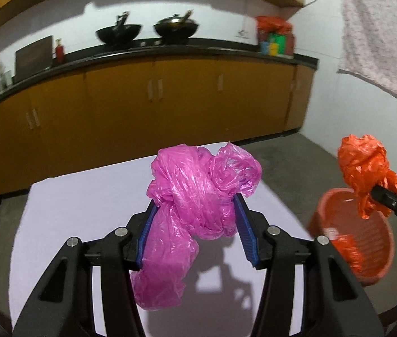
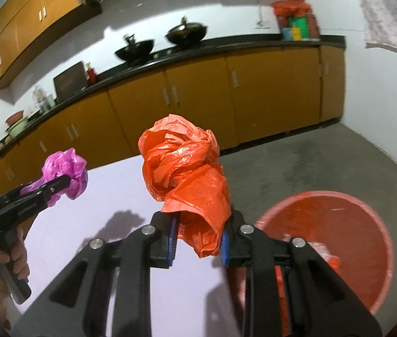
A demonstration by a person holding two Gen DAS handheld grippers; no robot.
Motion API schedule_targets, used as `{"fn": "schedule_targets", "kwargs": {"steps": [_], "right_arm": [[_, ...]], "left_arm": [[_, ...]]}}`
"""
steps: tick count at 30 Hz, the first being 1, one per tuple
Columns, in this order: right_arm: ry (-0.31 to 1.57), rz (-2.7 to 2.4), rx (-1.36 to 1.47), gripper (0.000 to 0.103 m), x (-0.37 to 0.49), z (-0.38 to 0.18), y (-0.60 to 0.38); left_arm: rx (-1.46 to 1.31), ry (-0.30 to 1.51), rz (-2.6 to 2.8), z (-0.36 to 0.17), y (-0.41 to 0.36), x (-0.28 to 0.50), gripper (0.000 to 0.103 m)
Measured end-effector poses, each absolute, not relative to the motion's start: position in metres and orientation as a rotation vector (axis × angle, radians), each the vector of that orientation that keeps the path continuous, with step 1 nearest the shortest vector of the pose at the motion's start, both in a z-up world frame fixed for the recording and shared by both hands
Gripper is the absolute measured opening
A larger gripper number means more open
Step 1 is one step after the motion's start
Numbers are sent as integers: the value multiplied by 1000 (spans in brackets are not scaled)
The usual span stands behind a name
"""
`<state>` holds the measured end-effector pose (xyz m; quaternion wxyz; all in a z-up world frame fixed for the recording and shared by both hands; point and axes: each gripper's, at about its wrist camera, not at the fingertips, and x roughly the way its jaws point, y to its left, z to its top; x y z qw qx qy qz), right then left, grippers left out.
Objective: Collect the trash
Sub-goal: 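Carry the pink and orange bags over the basket with both grippers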
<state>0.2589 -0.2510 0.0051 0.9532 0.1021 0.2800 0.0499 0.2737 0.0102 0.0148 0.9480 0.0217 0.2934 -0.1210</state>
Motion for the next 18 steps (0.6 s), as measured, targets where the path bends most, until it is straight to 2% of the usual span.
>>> {"fn": "schedule_targets", "kwargs": {"steps": [18], "right_arm": [[499,-130,230,24,175,10,-359]], "left_arm": [[42,592,-445,17,-102,239,53]]}}
